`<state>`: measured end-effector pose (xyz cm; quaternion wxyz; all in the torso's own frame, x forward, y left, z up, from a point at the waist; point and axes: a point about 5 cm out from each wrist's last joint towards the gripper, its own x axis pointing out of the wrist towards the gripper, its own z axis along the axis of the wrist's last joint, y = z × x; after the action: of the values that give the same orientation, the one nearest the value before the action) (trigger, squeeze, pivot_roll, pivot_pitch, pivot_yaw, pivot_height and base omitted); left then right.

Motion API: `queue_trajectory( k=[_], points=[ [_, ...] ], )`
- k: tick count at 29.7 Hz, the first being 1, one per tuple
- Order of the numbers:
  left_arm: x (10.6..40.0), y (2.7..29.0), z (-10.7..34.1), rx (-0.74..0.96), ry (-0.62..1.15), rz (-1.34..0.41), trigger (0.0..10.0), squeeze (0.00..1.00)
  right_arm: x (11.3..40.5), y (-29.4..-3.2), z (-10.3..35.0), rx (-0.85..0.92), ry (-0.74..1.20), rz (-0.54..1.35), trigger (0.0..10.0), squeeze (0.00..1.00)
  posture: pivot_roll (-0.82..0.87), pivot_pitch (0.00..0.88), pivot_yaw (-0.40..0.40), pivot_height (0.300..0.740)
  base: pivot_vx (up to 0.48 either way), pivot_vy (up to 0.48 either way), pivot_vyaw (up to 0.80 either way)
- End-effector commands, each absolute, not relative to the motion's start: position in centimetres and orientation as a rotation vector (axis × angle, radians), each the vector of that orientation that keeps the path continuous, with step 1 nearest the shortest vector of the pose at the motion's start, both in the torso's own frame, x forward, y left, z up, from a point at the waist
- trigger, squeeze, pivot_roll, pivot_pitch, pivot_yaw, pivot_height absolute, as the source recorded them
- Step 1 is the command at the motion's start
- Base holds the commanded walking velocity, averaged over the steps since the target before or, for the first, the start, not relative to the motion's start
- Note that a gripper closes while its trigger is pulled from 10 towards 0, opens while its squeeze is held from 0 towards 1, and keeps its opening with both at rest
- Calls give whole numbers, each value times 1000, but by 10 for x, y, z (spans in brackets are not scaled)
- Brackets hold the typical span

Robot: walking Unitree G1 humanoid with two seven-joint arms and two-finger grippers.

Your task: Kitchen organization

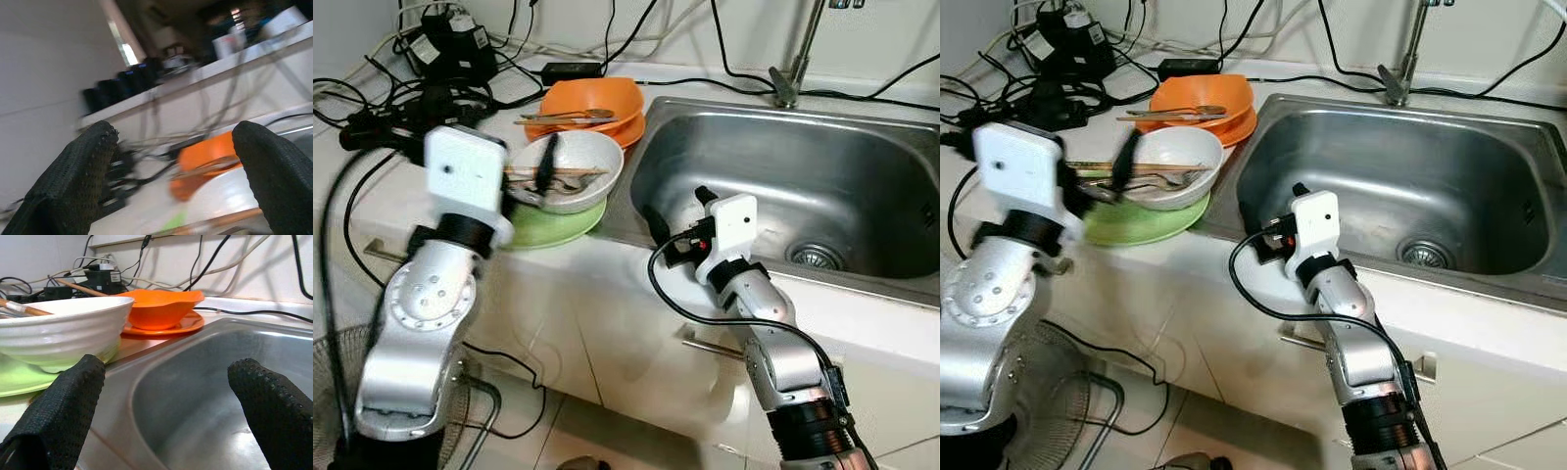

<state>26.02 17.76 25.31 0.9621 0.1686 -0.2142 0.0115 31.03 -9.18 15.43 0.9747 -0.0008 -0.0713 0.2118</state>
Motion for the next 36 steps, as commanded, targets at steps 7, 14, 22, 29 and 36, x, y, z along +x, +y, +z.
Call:
queue_trajectory(
  k=[7,14,22,29,36],
  points=[
    [249,191,223,397,-389,141,10000,1000,311,-89,157,3,-161,431,10000,0,27,31,92,740,0,0,0],
    [250,194,194,430,-340,148,10000,325,311,-91,158,-1,-162,428,10000,0,14,31,90,740,0,0,0],
    [261,200,185,420,-345,164,10000,0,309,-93,157,-9,-158,443,10000,0,-2,32,93,740,0,0,0],
    [263,198,184,407,-363,149,10000,0,308,-96,155,-15,-149,435,10000,0,-5,34,95,740,0,0,0],
    [267,195,180,402,-372,132,10000,0,308,-96,155,-17,-148,435,10000,0,-9,33,94,740,0,0,0]
  ],
)
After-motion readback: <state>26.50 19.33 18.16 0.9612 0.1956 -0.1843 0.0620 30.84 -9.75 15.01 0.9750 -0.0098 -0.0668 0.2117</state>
